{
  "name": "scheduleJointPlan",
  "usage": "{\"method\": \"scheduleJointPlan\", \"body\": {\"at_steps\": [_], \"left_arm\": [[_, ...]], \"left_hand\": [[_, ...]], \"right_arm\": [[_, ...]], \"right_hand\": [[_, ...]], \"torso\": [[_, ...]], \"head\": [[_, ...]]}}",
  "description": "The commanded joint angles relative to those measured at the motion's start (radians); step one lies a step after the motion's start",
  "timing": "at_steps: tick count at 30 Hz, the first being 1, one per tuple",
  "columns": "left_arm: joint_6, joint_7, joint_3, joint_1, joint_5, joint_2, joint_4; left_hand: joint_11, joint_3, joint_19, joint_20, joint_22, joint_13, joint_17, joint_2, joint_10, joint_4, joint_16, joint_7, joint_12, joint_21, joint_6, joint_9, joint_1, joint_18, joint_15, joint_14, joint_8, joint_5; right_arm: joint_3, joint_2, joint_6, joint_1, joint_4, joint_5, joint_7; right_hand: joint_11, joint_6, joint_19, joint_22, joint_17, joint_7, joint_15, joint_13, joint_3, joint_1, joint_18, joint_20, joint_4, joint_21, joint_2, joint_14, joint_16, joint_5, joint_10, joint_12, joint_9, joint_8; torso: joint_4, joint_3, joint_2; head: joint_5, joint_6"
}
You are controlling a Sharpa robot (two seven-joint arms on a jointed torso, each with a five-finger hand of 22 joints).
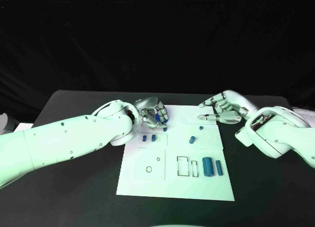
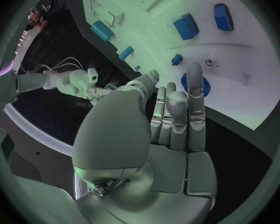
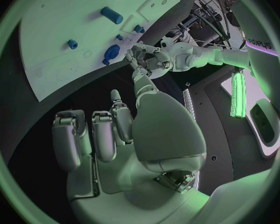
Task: Assemble the parts on the task board
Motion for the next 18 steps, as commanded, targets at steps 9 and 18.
{"method": "scheduleJointPlan", "body": {"at_steps": [9,18], "left_arm": [[0.048,0.009,-0.001,-0.014,-0.271,0.050,-0.044],[0.113,-0.036,-0.001,-0.015,-0.296,0.070,-0.063]], "left_hand": [[-0.006,-0.032,0.182,-0.013,0.447,-0.106,0.304,0.007,0.044,-0.007,0.338,-0.007,-0.064,0.461,0.076,-0.062,-0.030,-0.065,-0.006,0.114,-0.082,-0.005],[-0.005,-0.022,0.201,-0.015,0.526,-0.141,0.259,0.013,0.064,-0.010,0.321,-0.009,-0.095,0.540,0.105,-0.076,-0.030,-0.078,-0.008,0.111,-0.105,-0.004]], "right_arm": [[0.000,0.002,-0.038,-0.001,0.001,-0.001,0.019],[0.000,0.001,-0.036,-0.001,0.002,0.000,0.020]], "right_hand": [[-0.001,-0.002,0.048,0.161,0.129,-0.002,0.001,0.083,-0.008,0.000,0.011,0.000,-0.001,-0.017,0.011,0.073,-0.012,0.019,-0.016,-0.030,0.001,0.003],[-0.001,-0.002,0.048,0.161,0.129,-0.002,0.001,0.083,-0.008,0.000,0.011,0.000,-0.001,-0.017,0.011,0.073,-0.012,0.019,-0.016,-0.030,0.001,0.003]], "torso": [[0.0000,0.0001,0.001],[0.0016,0.0006,-0.001]], "head": [[-0.005,0.002],[-0.006,-0.001]]}}
